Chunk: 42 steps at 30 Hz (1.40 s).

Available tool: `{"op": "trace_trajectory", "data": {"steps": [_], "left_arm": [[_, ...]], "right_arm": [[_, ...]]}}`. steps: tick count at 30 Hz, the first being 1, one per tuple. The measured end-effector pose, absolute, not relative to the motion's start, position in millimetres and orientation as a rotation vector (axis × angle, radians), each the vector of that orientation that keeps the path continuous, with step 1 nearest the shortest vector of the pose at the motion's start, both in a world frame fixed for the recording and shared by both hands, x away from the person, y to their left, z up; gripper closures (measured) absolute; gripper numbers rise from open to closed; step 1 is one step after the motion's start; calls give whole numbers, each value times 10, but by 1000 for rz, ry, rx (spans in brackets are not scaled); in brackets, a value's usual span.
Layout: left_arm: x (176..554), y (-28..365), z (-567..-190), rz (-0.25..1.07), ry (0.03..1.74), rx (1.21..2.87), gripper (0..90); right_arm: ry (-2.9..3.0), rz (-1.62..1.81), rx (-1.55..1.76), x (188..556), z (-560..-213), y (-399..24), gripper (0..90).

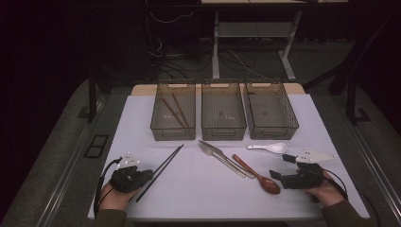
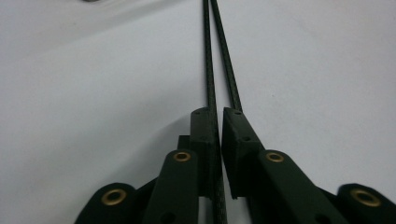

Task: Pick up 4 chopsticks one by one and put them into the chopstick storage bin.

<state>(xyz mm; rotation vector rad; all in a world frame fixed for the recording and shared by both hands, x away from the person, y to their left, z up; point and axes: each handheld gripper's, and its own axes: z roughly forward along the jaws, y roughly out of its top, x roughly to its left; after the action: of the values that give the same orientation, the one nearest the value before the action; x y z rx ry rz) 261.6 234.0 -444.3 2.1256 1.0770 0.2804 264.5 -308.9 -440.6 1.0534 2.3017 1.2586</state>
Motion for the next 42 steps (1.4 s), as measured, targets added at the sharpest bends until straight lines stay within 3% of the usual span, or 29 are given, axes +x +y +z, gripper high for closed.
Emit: {"op": "trace_trajectory", "data": {"steps": [21,42], "left_arm": [[2602,2338,-4422,303,1090,2131,852],[2584,2281,-4134,302,1002,2079,852]], "right_arm": [[2320,1259,1028,2672,-4411,-3048,171],[2321,1251,1032,2662,-4410,-3055,171]]}}
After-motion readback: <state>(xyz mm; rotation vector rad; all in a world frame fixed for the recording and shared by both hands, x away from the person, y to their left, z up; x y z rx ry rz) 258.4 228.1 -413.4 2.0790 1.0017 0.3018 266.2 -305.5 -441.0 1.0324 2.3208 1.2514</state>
